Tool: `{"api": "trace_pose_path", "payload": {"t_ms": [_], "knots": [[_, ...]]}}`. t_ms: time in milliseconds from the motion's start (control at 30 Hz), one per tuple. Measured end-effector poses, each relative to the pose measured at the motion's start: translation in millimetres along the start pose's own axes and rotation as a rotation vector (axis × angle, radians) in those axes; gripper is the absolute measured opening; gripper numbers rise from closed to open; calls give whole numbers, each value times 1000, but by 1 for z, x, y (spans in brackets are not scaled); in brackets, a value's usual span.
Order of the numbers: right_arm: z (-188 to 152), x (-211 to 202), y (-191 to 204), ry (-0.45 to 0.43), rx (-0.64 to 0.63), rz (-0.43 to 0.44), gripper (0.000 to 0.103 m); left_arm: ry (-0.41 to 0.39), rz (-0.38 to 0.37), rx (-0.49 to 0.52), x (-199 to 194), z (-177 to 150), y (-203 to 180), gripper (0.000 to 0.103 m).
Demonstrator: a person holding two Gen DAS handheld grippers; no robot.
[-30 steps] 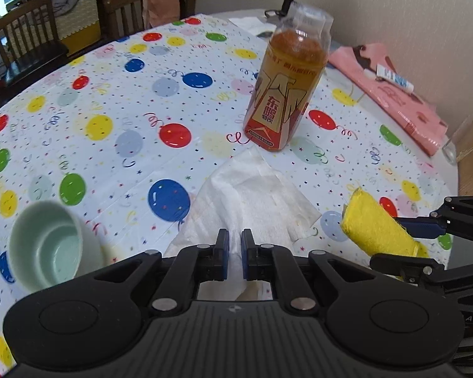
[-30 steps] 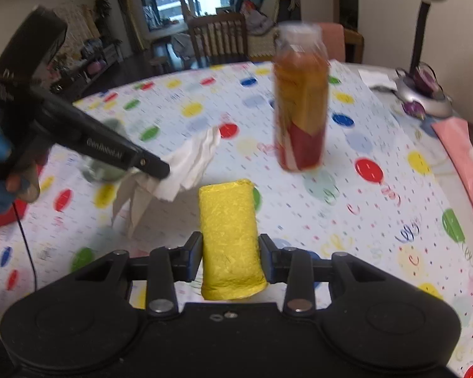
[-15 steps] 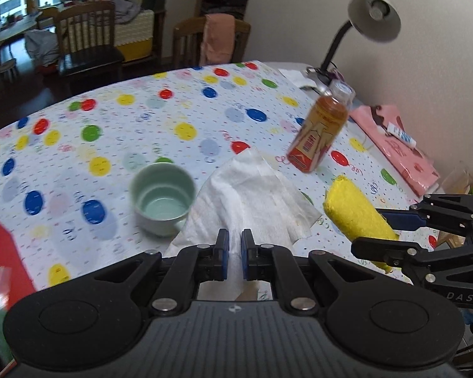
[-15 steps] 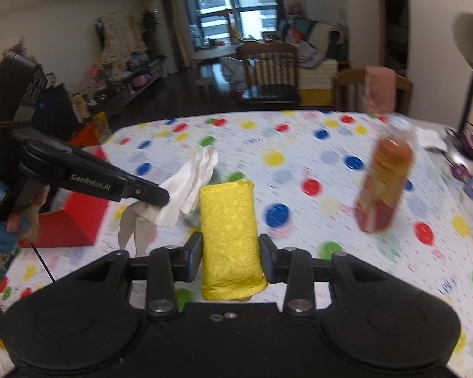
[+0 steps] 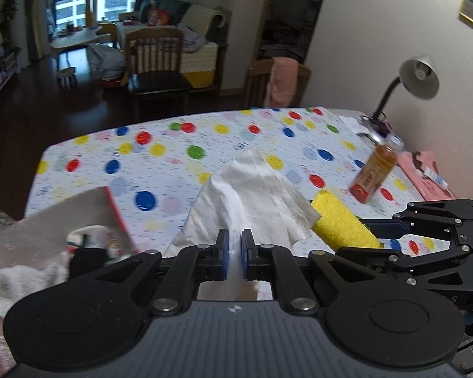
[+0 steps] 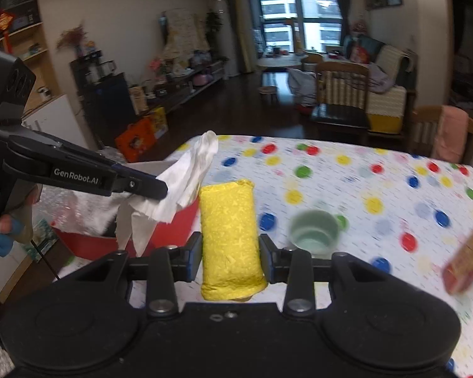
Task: Organize soft objects
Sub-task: 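Lift the paper towel and sponge and carry them over the box with both grippers, then lower both items into the box and open both grippers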
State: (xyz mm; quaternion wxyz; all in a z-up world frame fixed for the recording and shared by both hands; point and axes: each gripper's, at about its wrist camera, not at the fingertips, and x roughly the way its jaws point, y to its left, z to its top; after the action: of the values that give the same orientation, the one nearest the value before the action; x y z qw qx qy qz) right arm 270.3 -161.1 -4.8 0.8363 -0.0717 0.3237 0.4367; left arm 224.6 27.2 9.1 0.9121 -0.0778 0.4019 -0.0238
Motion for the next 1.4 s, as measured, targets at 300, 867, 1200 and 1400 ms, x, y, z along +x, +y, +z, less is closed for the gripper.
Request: {"api": "trace_pose_path", "payload": {"t_ms": [300,867,1200,1400], "knots": [[34,55,61,-1,-76,73,36,-59,124,-43,-46,-6,74,8],[46,164,127,132,-101,49,36,5,250,-167,-51,-46,194,8],[37,204,146,203,-124,4,37,64,220,-187,-15,-66,217,8],[32,214,154,226,-165,-20,37,115,215,-177,10,-78,219,8]]}}
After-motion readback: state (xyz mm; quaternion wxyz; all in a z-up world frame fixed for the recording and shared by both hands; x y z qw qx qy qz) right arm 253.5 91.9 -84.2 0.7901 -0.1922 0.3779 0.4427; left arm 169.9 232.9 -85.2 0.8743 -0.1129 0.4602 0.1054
